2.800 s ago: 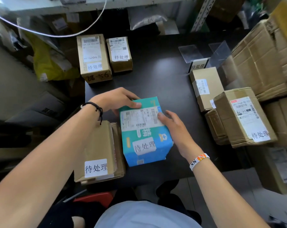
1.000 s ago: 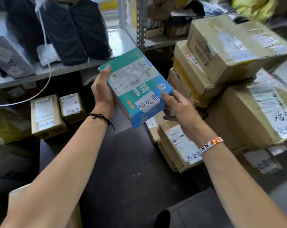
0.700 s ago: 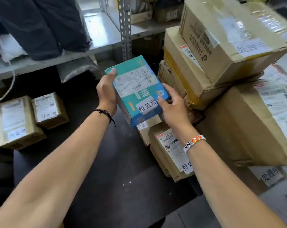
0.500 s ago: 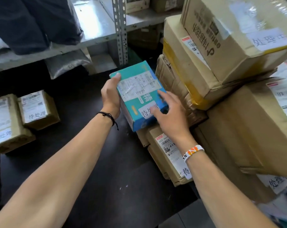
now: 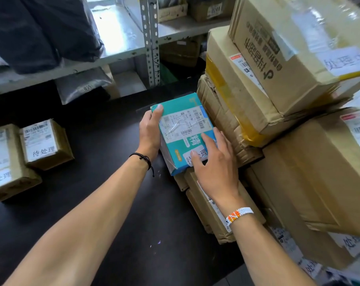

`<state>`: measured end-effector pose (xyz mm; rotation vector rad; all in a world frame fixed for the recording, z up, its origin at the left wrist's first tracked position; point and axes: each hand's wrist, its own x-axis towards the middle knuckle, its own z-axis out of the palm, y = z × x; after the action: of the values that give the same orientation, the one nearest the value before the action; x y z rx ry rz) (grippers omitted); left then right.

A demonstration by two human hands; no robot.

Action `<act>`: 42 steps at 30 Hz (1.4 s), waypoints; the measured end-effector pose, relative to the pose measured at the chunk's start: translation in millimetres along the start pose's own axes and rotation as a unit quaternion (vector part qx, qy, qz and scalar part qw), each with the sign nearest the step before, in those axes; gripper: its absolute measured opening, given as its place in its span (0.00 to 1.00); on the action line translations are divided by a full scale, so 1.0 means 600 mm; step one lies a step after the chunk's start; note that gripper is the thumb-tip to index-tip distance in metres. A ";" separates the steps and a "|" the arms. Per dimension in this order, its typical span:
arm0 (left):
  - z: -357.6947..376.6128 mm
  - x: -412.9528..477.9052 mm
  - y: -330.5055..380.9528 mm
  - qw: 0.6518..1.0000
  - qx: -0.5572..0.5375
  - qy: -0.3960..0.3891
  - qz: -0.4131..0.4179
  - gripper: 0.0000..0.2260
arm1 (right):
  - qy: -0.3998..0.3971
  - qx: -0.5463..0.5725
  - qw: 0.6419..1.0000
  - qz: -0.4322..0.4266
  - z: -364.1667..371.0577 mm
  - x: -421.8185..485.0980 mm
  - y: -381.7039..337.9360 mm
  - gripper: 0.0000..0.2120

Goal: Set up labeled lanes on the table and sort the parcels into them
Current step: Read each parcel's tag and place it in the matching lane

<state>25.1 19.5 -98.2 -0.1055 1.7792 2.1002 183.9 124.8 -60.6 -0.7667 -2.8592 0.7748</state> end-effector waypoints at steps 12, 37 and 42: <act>0.004 -0.028 -0.002 0.998 0.054 -0.019 -0.015 0.27 | -0.005 -0.113 0.993 -0.032 0.009 -0.015 -0.020 0.38; -0.209 -0.122 0.116 0.943 0.325 -0.049 0.048 0.11 | 0.079 -0.105 0.986 -0.098 0.055 -0.070 -0.151 0.35; -0.302 -0.165 0.141 0.944 0.324 0.000 0.058 0.14 | 0.006 -0.070 0.985 -0.155 0.108 -0.102 -0.249 0.35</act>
<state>54.3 -189.1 -24.3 0.1822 2.4216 1.4726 157.0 -45.8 -40.3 -0.3209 -2.9416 0.5296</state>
